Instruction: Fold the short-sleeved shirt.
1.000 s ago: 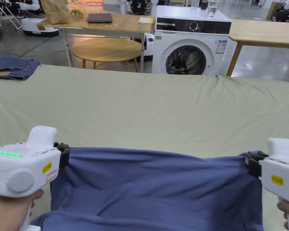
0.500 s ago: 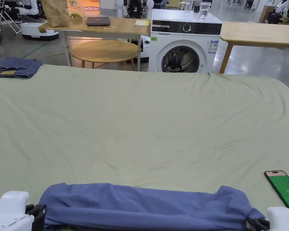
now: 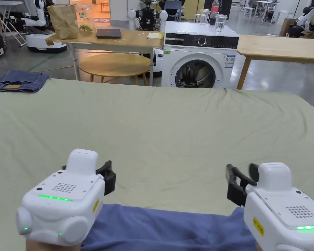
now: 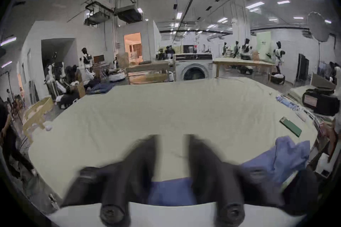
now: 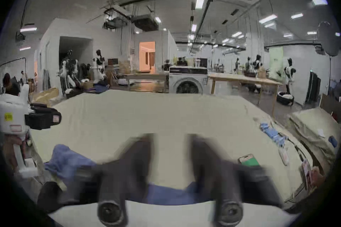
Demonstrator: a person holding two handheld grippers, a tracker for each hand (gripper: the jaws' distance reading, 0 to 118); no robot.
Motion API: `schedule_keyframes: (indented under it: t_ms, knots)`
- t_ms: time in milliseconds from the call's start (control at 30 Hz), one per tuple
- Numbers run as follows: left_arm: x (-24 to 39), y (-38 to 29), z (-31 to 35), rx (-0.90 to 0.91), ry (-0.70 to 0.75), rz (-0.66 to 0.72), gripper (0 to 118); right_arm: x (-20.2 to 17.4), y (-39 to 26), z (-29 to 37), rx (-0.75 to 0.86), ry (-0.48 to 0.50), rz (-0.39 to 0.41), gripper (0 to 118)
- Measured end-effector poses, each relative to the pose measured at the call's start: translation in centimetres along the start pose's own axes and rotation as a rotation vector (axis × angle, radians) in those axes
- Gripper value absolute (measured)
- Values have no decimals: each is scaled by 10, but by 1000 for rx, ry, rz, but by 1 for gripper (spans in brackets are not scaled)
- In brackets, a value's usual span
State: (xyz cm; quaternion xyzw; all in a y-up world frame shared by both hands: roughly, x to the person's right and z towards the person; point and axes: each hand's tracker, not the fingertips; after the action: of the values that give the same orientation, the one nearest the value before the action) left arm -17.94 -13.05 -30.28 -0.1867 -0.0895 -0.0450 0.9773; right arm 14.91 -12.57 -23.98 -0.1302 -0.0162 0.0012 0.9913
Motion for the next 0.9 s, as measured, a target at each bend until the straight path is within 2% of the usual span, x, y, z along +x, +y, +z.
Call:
schedule_keyframes:
  t_ms: [33,133,333,367,400,433,467,500,533,567,733,900]
  knots:
    - [2,-1,-3,-1,-6,-5,1,-3,-1,-1,5,-34,19,0]
    - [2,-5,-3,-21,-41,12,0,-1,3,-4,-17,7,8,0]
    - [-10,-13,-2,-36,-38,9,0,-1,-3,-3,-11,2,1,0]
    - [-16,-15,-3,-37,-47,28,6,-1,-2,-4,-14,3,2,0]
    - [-22,-16,-2,-36,-71,57,27,-1,-2,-4,-16,5,3,0]
    - [-29,-18,1,-39,-94,83,61,-4,-4,-3,-16,8,4,0]
    - [-38,-23,3,-54,-115,102,107,-5,-4,-3,-18,14,5,0]
    - [-47,-28,4,-90,-134,130,118,-5,-3,-3,-20,22,11,0]
    - [-56,-35,7,-109,-148,155,118,-6,-3,-3,-21,26,17,0]
    - [-70,-44,13,-50,-159,188,118,-9,-6,-2,-21,26,24,0]
    - [-132,-97,22,-225,-91,437,118,-16,-14,-4,-45,44,14,0]
    - [-192,-160,2,-357,-284,960,118,-26,-23,-7,-74,58,6,0]
